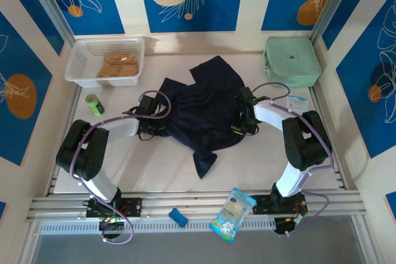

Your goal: Fold and stack the t-shirts

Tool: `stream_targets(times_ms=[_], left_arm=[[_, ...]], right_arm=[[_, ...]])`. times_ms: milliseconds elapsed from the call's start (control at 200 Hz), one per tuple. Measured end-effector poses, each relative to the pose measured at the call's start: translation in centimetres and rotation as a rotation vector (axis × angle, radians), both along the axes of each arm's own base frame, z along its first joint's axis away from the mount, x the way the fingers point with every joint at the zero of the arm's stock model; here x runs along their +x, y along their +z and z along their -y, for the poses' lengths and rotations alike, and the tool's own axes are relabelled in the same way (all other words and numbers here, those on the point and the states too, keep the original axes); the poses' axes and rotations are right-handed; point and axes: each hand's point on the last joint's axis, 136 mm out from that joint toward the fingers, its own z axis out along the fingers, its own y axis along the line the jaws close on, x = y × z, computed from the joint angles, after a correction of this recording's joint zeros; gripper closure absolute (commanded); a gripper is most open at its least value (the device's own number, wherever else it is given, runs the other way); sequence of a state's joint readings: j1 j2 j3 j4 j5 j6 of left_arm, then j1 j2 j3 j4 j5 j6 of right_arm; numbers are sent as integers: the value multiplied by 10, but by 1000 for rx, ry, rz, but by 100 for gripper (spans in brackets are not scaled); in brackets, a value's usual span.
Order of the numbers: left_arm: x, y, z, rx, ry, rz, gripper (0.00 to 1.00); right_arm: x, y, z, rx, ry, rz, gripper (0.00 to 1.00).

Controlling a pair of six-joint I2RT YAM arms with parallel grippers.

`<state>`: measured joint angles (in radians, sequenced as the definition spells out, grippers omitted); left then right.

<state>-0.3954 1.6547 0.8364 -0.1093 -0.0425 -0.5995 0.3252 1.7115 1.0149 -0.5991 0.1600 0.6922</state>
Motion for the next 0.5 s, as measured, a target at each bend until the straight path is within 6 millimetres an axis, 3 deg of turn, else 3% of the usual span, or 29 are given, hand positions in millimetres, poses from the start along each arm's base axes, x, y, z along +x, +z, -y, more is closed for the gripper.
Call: stream_targets(times_ms=[205,440,500], left_arm=[[3,18,4,-4,-52,53,100],[20,110,6,34,-128,284,100],[22,123,8,40,-147,322,85]], right_arm=[[7,11,37,-103,-30,-4,100],[28,52,74,-250,-14,56,100],[32,59,80,-288,-3,65,100]])
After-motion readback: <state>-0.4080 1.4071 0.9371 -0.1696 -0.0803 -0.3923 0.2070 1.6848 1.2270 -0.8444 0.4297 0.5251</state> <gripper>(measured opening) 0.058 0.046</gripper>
